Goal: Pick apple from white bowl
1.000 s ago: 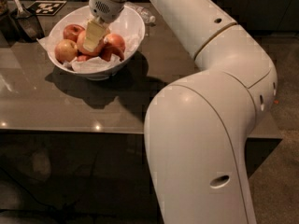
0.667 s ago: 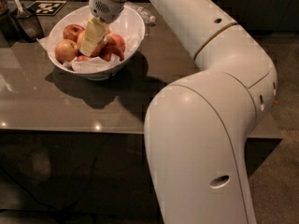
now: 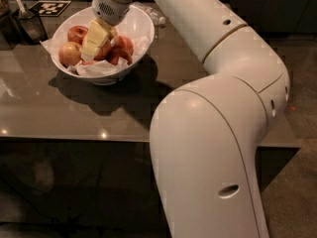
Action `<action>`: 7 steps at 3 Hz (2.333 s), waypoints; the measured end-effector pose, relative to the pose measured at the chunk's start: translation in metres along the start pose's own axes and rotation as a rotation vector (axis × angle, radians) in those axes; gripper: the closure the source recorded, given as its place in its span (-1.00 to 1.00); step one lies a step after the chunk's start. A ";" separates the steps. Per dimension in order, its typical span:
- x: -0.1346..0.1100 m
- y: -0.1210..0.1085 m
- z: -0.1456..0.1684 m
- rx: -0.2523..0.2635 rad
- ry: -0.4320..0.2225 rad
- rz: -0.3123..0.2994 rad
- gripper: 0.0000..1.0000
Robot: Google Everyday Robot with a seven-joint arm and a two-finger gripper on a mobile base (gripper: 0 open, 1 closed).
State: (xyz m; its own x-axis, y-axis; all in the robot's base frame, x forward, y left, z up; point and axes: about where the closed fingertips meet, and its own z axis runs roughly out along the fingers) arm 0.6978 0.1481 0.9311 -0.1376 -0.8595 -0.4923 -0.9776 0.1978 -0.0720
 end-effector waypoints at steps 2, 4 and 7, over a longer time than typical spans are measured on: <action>0.000 0.001 0.007 -0.009 0.022 0.007 -0.62; 0.000 0.001 0.007 -0.009 0.021 0.007 0.31; -0.024 0.004 -0.035 0.067 0.002 0.032 1.00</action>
Offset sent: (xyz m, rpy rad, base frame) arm 0.0000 0.0027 -0.0054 -0.0150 0.0124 -0.0021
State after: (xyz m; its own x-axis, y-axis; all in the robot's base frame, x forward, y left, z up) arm 0.6919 0.1528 0.9734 -0.1686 -0.8533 -0.4933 -0.9599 0.2559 -0.1145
